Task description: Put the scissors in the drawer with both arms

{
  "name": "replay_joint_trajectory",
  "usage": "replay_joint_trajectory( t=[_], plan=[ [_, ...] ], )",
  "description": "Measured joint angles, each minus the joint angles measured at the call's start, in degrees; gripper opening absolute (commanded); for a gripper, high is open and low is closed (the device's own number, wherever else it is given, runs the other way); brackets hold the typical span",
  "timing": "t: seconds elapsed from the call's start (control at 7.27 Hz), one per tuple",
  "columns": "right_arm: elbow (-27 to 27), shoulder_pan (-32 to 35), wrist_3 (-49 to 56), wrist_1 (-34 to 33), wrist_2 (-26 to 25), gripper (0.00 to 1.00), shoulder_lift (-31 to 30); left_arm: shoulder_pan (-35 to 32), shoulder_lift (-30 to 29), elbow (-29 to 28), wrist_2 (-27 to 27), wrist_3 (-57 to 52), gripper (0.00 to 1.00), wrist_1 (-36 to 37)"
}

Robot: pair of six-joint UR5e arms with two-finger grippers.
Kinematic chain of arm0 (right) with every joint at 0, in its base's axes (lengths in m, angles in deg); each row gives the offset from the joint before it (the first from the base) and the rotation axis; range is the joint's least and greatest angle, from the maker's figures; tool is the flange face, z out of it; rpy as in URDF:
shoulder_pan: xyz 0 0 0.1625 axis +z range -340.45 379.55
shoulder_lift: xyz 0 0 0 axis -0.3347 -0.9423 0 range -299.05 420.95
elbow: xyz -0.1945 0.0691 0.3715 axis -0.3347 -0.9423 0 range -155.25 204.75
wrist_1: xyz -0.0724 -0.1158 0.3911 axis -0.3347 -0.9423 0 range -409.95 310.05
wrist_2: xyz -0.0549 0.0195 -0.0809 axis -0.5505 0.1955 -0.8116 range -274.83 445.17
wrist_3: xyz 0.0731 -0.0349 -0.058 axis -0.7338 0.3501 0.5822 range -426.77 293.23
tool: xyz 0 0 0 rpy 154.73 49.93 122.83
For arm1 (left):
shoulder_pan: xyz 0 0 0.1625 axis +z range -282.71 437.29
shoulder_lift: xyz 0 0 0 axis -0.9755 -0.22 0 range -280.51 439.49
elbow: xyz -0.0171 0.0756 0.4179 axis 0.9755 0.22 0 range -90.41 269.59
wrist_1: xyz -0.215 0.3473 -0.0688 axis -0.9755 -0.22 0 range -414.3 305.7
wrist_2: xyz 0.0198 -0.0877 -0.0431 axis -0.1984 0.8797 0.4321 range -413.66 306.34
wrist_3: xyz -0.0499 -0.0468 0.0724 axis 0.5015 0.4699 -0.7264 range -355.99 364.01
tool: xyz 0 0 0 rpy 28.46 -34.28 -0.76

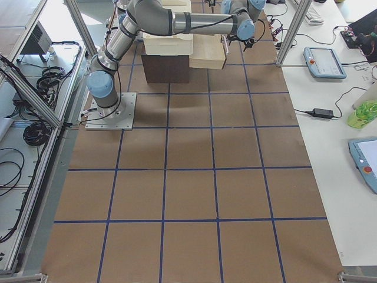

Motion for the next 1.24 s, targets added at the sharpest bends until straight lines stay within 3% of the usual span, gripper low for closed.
replay_joint_trajectory(
  t=[0.41,0.69,0.96,1.24],
  plan=[
    [3.53,-3.22,-1.17,0.06,-0.08,1.00,-7.29,-5.64,-0.07,-5.39,0.76,13.45,0.18,-4.32],
    [10.66,-7.00,-4.60,0.12,-0.11,1.00,-15.28,-10.04,-0.35,-7.41,0.95,24.24,0.18,-4.57],
    [18.35,-11.44,-11.24,0.24,-0.63,1.00,-23.98,-15.47,-0.70,-8.83,0.96,34.50,0.19,-4.59],
    [22.13,-12.98,-24.33,0.76,-3.73,1.00,-28.34,-22.40,-0.85,-9.07,0.82,42.11,0.19,-4.59]
  ],
)
